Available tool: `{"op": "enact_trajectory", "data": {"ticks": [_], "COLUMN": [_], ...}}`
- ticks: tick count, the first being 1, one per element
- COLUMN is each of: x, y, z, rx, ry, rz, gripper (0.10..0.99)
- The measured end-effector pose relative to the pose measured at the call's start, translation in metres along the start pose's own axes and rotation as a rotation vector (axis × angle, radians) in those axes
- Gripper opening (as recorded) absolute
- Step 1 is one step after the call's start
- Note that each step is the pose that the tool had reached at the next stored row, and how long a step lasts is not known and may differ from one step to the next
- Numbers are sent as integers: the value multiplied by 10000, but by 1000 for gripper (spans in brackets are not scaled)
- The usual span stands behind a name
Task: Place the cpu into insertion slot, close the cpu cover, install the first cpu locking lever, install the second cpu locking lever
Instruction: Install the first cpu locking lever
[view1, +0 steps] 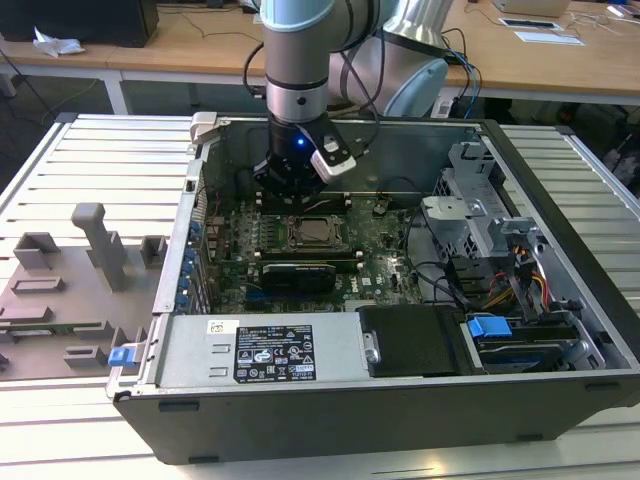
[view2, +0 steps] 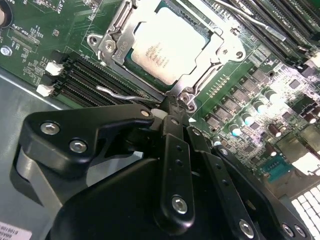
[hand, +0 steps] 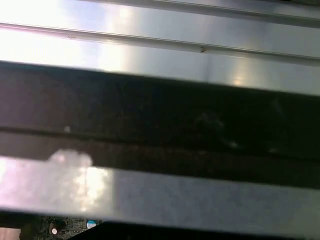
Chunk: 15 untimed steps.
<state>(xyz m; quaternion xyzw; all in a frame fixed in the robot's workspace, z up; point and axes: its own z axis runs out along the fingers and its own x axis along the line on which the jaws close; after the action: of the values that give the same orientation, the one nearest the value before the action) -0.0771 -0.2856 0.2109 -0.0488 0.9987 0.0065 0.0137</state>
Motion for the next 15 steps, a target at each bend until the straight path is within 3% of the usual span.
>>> {"op": "enact_trajectory", "data": {"ticks": [10,15], "x": [4,-9], "y": [-2,-2], "z": [90,97], "rx": [6,1], "ry": [7,1], "rz": [0,1], "gripper": [106,106]}}
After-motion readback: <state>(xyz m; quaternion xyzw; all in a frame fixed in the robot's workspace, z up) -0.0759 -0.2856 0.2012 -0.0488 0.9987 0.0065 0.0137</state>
